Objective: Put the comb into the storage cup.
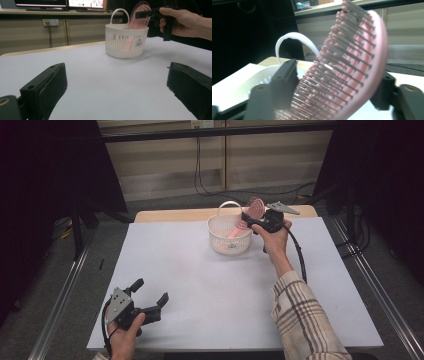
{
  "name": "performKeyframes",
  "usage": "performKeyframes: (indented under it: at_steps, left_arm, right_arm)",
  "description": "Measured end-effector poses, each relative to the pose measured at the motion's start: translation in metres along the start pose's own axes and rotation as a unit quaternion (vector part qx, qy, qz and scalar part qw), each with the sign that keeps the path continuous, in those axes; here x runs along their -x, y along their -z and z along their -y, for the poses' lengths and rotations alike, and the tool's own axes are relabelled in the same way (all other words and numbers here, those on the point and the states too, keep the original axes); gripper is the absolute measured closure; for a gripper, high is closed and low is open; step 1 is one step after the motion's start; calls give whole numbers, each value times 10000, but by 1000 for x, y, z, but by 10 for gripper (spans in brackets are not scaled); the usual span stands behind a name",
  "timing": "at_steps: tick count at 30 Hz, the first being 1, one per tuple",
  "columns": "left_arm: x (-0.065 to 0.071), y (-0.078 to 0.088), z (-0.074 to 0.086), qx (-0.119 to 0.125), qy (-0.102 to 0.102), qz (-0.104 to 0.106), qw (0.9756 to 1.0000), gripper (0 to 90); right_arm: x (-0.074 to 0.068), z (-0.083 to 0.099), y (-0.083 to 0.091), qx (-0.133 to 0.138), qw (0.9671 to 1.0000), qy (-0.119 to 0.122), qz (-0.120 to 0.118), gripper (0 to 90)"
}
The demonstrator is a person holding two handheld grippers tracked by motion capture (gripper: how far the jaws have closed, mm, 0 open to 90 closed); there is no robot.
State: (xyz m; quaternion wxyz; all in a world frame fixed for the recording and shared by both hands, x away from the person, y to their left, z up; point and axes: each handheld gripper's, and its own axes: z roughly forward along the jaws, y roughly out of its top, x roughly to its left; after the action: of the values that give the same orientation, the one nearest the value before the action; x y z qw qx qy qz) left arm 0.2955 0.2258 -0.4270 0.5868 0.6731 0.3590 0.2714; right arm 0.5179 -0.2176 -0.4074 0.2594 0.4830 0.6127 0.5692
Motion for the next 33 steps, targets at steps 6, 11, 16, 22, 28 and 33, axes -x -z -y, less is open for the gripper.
performKeyframes:
  at_steps: [6, 11, 16, 22, 28, 33]
  left_arm:
    - [0, 0, 0, 3, 2, 0, 10000, 32]
    - [0, 0, 0, 33, -16, -21, 10000, 32]
    - [0, 0, 0, 40, -4, -26, 10000, 32]
    - [0, 0, 0, 34, 17, -29, 10000, 32]
    - [-1, 0, -1, 28, -6, -42, 10000, 32]
    - [-1, 0, -1, 36, -4, -54, 10000, 32]
  right_arm:
    - [-1, -2, 1, 11, 10000, 16, 32, 217]
    - [0, -4, 3, 46, 10000, 61, 42, 141]
    - [-1, -6, 5, 41, 9998, 179, 79, 65]
    - [-2, -10, 9, 164, 9995, 215, 150, 17]
    - [-4, -15, 14, 201, 9991, 325, 182, 12]
    - [-6, -18, 18, 229, 9986, 381, 276, 0]
